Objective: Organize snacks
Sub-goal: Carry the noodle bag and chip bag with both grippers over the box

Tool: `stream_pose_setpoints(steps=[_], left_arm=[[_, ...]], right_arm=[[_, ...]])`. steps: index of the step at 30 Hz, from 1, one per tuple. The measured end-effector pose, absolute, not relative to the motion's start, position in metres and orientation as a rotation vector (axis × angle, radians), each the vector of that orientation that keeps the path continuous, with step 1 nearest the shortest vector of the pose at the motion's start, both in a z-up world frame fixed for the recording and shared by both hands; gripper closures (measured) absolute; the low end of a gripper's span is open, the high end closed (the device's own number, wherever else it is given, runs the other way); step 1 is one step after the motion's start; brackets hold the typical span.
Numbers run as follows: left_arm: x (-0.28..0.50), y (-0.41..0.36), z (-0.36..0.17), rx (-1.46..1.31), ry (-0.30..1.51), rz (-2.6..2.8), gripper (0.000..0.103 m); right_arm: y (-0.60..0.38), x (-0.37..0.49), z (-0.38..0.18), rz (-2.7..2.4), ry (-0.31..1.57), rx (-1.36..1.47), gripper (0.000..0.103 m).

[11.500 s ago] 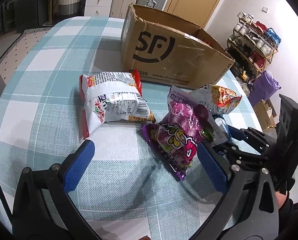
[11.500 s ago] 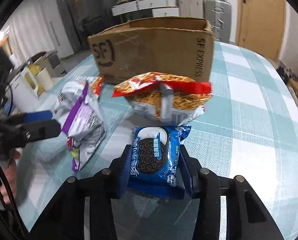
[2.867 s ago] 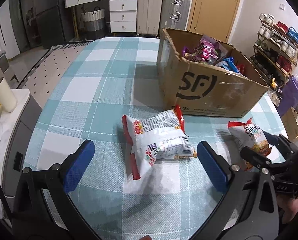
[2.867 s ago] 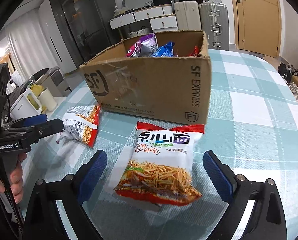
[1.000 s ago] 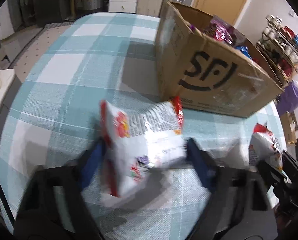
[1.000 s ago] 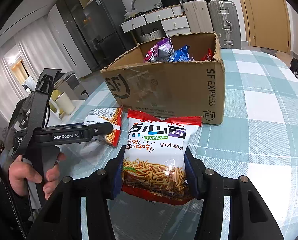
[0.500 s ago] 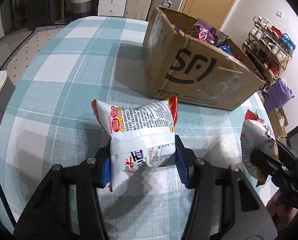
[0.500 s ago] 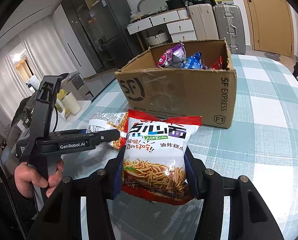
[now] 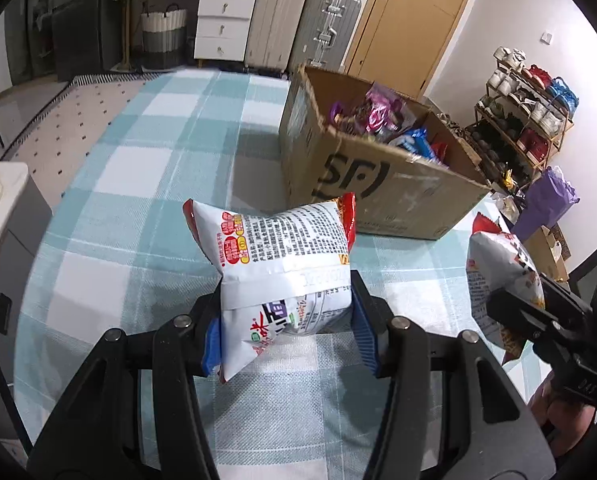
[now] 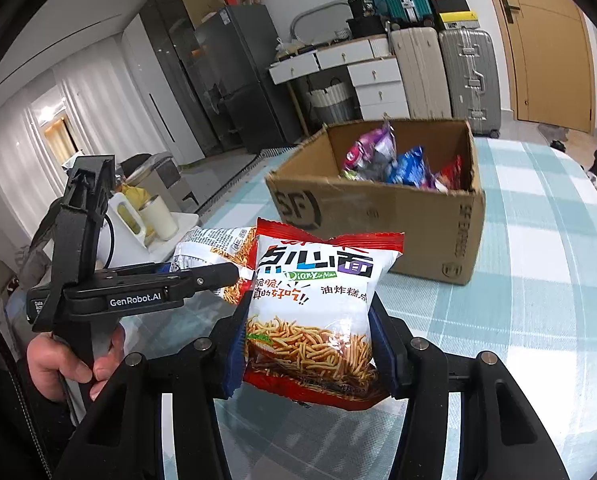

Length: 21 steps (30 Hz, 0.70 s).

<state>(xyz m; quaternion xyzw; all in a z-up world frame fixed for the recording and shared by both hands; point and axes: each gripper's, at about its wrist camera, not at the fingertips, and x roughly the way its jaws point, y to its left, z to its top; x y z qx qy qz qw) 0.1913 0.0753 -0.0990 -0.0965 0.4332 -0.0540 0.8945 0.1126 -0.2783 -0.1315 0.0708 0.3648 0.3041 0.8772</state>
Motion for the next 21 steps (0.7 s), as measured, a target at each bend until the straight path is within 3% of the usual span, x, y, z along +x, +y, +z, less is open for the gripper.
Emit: stream_pose_setpoints(steps=[21], left_arm=[[0.209, 0.057, -0.018, -0.123, 0.755, -0.184, 0.053]], right_arm=[[-0.286, 0.128, -0.066, 0.649, 0.62, 0.168, 0.05]])
